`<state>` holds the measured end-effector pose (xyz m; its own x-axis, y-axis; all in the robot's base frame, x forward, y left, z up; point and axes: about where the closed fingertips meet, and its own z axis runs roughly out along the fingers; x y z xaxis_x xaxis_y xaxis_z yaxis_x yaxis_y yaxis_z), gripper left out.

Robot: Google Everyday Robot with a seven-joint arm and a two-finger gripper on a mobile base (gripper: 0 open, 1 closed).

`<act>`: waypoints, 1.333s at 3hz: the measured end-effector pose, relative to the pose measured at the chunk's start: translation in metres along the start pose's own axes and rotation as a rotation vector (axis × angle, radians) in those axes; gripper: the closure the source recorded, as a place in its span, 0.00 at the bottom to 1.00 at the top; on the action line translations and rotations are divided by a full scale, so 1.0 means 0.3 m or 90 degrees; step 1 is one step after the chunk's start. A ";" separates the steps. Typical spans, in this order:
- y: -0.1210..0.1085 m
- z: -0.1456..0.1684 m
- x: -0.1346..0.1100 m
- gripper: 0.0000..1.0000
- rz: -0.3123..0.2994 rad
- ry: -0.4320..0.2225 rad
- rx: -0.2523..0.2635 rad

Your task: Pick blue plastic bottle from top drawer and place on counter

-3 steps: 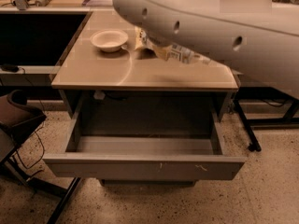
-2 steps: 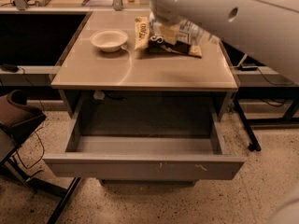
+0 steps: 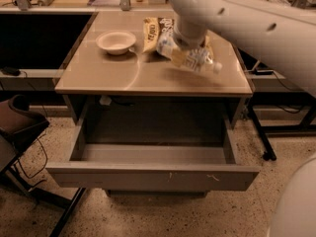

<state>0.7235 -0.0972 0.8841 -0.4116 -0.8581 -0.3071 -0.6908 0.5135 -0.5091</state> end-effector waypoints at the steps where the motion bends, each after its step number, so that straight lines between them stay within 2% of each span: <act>1: 0.135 0.169 0.055 1.00 0.038 -0.041 -0.080; 2: 0.123 0.150 0.047 0.81 0.038 -0.041 -0.080; 4: 0.123 0.150 0.047 0.35 0.038 -0.041 -0.080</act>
Offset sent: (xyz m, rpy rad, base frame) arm -0.0045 0.0068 -0.0676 0.1315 0.0757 0.0236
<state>0.7190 -0.0903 0.8248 -0.4180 -0.8222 -0.3862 -0.7374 0.5555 -0.3844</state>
